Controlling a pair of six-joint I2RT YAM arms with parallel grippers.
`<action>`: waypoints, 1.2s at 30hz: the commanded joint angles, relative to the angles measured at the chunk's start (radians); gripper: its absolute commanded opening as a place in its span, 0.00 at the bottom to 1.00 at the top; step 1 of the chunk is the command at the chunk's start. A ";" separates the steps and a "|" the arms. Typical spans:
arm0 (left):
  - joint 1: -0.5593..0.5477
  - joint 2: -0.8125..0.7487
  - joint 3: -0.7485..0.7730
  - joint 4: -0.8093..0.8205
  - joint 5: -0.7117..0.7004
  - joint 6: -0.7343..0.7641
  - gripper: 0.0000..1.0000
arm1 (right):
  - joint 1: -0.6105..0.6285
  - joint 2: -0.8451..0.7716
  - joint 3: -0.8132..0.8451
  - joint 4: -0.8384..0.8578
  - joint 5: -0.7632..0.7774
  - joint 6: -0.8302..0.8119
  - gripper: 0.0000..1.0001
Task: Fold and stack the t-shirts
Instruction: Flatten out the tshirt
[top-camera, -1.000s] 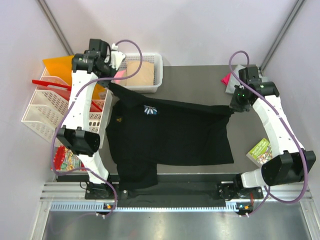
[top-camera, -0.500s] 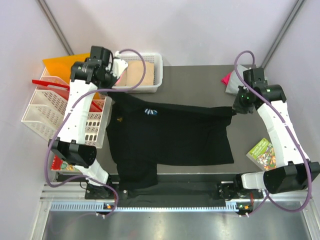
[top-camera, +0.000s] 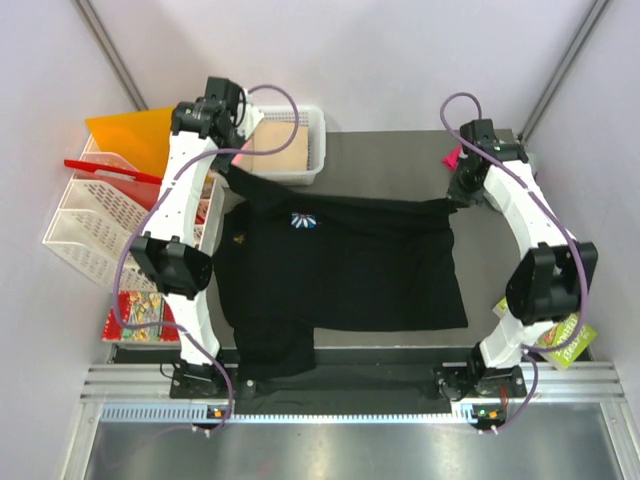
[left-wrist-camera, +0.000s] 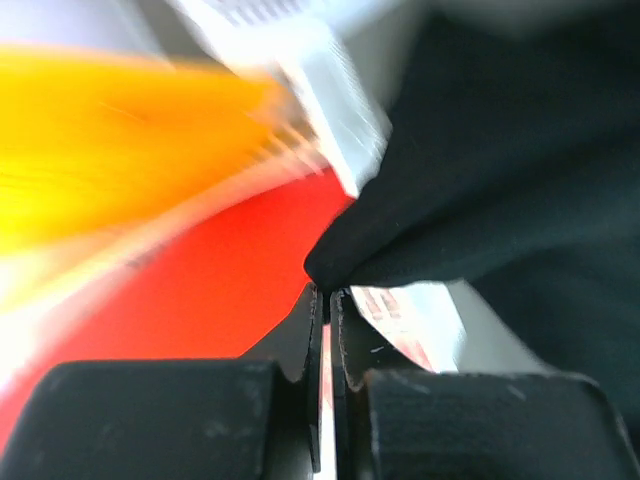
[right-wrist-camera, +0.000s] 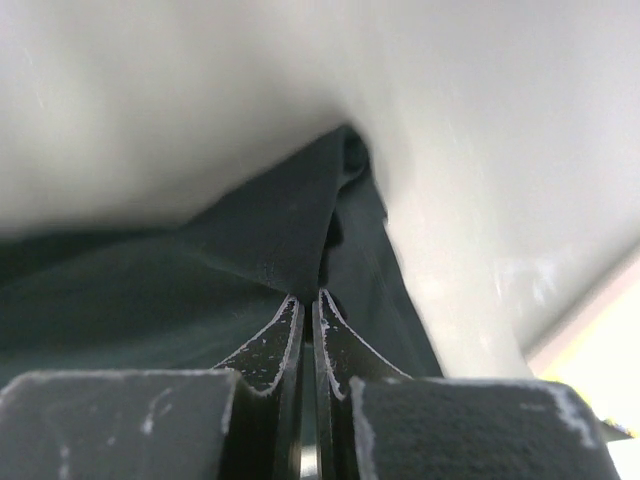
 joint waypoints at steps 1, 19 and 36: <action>0.006 0.101 0.296 0.022 -0.199 0.051 0.00 | -0.018 0.120 0.153 0.115 0.032 -0.023 0.00; 0.028 -0.035 0.119 0.346 -0.285 0.106 0.00 | -0.058 0.042 0.304 0.126 -0.030 -0.043 0.00; 0.028 -0.569 -0.126 -0.145 0.390 0.143 0.00 | 0.023 -0.835 -0.026 -0.140 -0.304 -0.092 0.00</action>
